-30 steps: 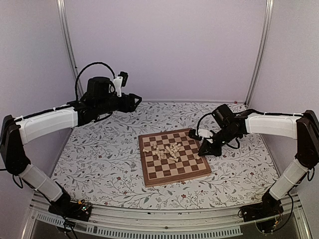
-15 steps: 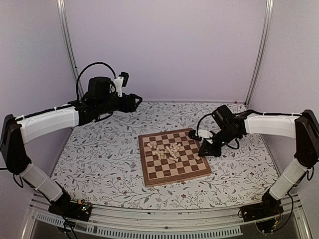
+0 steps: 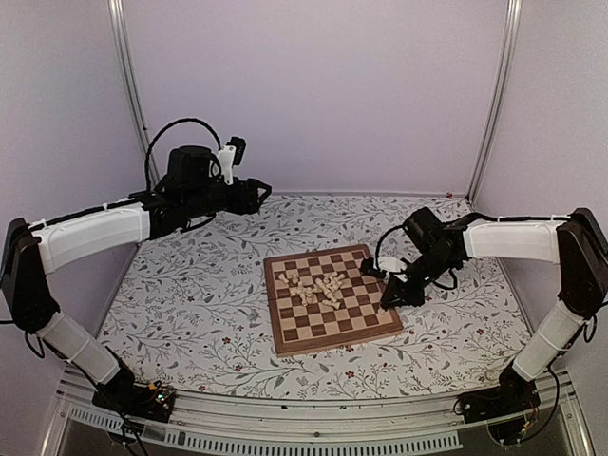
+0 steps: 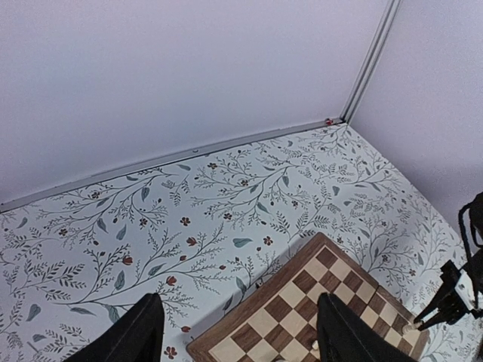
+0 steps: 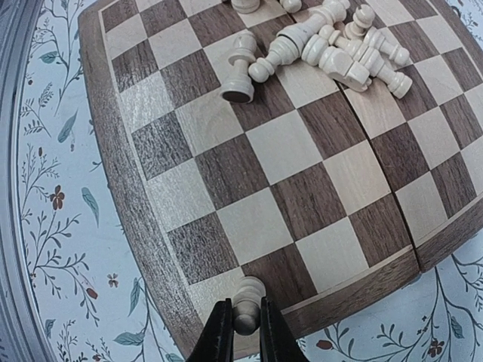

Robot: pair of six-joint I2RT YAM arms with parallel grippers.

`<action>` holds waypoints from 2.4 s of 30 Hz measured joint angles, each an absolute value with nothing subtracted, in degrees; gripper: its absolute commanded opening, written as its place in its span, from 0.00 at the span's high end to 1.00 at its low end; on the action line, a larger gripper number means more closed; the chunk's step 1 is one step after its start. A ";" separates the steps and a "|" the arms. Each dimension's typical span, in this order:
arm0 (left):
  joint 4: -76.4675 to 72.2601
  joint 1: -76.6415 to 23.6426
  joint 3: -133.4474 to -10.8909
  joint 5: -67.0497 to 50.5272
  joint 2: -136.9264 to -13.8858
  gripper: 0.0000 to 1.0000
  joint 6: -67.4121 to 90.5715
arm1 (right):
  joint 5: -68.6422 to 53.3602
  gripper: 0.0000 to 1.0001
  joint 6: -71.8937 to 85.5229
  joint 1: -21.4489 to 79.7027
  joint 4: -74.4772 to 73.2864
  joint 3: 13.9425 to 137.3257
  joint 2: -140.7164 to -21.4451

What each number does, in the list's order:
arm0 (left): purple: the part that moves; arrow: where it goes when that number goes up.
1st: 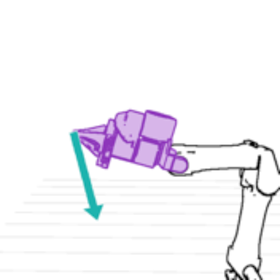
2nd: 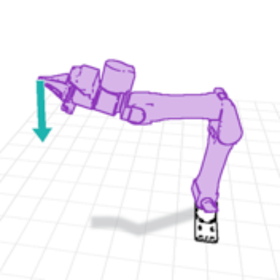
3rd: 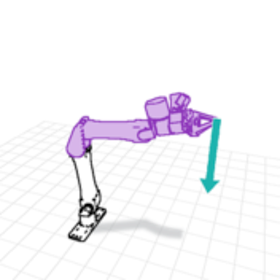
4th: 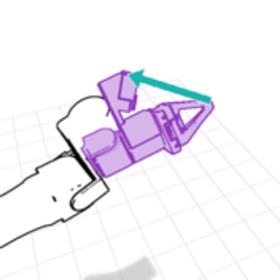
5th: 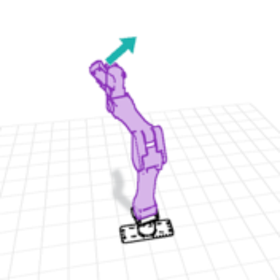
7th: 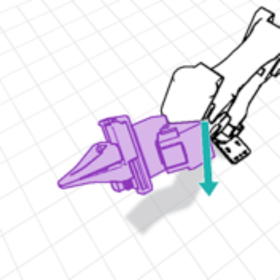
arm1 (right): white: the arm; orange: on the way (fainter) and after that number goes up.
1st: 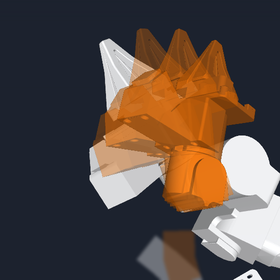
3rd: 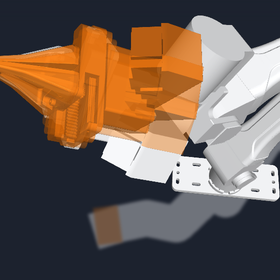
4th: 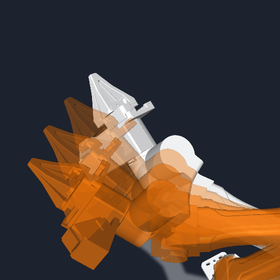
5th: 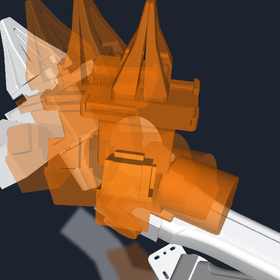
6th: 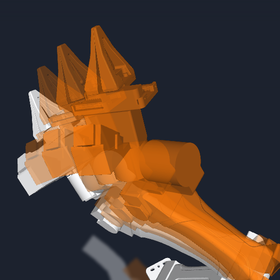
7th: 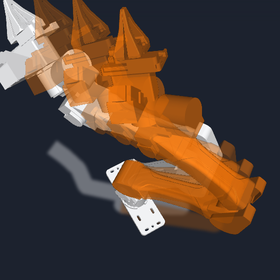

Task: Set up the chess pieces on the board
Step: Place the chess piece on the chessboard, then move the chess piece to the chessboard.

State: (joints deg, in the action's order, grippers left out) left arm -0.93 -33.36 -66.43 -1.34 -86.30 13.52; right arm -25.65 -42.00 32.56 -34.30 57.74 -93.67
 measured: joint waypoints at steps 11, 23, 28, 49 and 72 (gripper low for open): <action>-0.75 -33.36 -66.61 -2.11 -86.59 0.29 13.50 | -28.58 0.46 -43.94 32.56 -37.19 56.55 -92.23; -0.54 -33.36 -66.61 -2.28 -86.76 0.29 13.50 | -33.58 0.46 -44.42 29.76 -40.88 60.80 -90.32; -0.54 -33.36 -66.61 -2.37 -86.76 0.30 13.50 | -33.54 0.49 -45.52 29.87 -42.00 60.66 -92.27; -0.51 -33.36 -66.81 -3.11 -86.83 0.29 13.50 | -29.08 0.89 -45.93 35.33 -39.86 59.02 -96.20; -0.51 -33.36 -67.16 -3.88 -86.87 0.29 13.52 | -27.77 0.72 -43.27 42.28 -38.04 66.70 -102.83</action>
